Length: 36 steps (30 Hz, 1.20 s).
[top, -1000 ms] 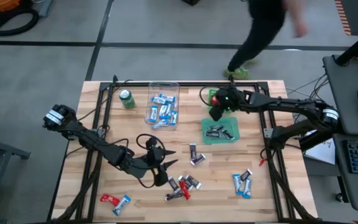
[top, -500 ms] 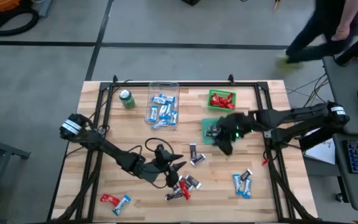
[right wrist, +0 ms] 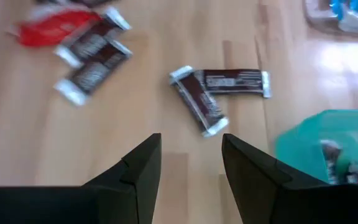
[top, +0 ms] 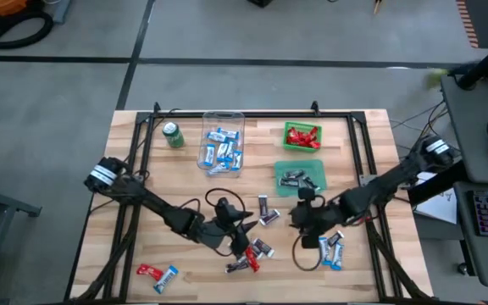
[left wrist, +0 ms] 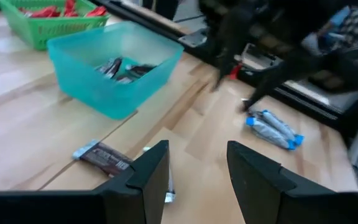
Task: Sort candy
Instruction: Put the brown candy into the blue bin
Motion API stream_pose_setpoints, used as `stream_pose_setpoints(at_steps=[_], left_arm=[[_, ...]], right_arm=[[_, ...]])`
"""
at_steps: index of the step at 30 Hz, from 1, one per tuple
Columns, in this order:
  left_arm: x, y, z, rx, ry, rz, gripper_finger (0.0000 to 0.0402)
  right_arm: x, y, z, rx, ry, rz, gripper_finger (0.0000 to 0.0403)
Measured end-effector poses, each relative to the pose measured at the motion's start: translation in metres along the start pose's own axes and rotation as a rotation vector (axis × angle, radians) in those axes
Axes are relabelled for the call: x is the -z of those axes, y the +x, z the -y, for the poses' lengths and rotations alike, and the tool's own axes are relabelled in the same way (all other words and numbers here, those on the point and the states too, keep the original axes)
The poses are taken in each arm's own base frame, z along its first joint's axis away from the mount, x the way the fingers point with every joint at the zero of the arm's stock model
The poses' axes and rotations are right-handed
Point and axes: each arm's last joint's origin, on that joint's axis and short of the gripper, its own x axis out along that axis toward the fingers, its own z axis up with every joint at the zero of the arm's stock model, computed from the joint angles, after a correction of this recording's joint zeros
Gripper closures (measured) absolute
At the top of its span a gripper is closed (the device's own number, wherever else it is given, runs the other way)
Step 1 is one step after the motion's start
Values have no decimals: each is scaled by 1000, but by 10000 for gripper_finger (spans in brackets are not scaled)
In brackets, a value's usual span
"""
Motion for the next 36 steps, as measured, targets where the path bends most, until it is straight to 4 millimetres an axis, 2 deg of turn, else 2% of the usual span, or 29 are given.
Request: stream_pose_setpoints(at_steps=[5, 9, 15, 20, 23, 27, 32, 36], left_arm=[[-9, -11, 7, 33, 56, 12, 256], [-27, -24, 12, 60, 87, 39, 256], [-56, -55, 16, 77, 167, 58, 256], [-67, -80, 15, 7, 215, 77, 256], [-68, -92, 15, -15, 240, 83, 256], [-68, -99, 17, -8, 251, 80, 256], [-59, -95, 16, -17, 288, 52, 256], [-50, -90, 17, -22, 302, 33, 256]], right_arm=[[-5, 24, -10, 31, -62, -16, 243], [-12, 43, -13, 58, -105, -52, 243], [-23, 68, -11, 87, -166, -100, 243], [-26, 86, -3, 95, -188, -135, 243], [-23, 96, 1, 80, -193, -177, 243], [-21, 108, 7, 75, -185, -209, 243], [-21, 119, 14, 45, -168, -237, 247], [-21, 120, 14, 25, -158, -241, 286]])
